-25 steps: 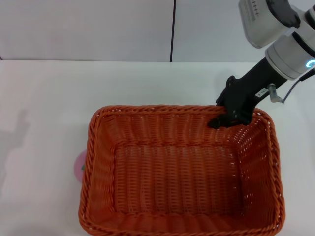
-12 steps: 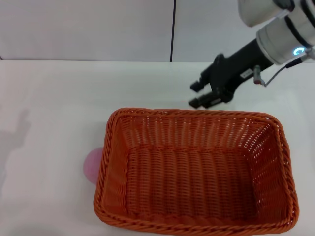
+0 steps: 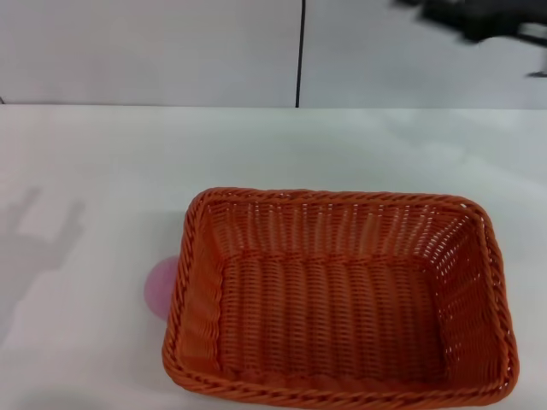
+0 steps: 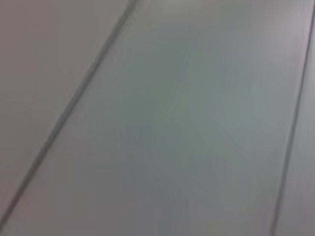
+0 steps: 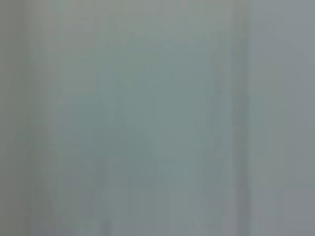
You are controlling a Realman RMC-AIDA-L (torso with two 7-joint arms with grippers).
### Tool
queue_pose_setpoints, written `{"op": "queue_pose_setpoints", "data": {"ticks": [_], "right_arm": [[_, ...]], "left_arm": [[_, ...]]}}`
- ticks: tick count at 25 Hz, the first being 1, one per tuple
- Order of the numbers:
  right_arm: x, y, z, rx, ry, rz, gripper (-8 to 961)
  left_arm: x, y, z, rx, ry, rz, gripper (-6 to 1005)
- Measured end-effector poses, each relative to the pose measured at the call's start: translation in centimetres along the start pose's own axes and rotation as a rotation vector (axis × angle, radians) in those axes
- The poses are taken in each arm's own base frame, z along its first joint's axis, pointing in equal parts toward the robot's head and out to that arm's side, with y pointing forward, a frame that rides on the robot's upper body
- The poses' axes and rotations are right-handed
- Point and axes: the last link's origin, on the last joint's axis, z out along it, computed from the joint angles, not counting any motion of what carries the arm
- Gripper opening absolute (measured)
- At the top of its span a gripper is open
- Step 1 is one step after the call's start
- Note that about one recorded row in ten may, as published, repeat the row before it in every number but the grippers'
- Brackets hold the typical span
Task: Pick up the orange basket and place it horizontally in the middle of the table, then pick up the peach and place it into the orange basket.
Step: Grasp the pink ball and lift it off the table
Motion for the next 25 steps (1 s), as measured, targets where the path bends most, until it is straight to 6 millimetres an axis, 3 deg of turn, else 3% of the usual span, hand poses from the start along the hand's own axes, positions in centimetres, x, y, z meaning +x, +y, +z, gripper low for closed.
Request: {"op": "queue_pose_setpoints", "data": {"ticks": [4, 5, 9, 14, 25], "right_arm": [[2.4, 0.6, -6.1, 0.216, -0.314, 0.08, 434], [2.4, 0.6, -6.1, 0.216, -0.314, 0.08, 434], [4.7, 1.5, -10.2, 0.371, -0.486, 0.131, 433], [6.3, 1.9, -11.8, 0.462, -0.531, 0.163, 433], [6.9, 2.0, -11.3, 0.47, -0.533, 0.181, 433]], "left_arm": [[-0.3, -0.7, -0.3, -0.063, -0.15, 0.003, 769], [-0.3, -0.7, -0.3, -0.063, -0.15, 0.003, 768], [-0.6, -1.7, -1.1, -0.111, -0.352, 0.018, 764], [-1.4, -1.9, -1.4, -0.16, -0.489, 0.015, 760], [-4.1, -1.4, -1.1, -0.225, -0.701, -0.024, 749]]}}
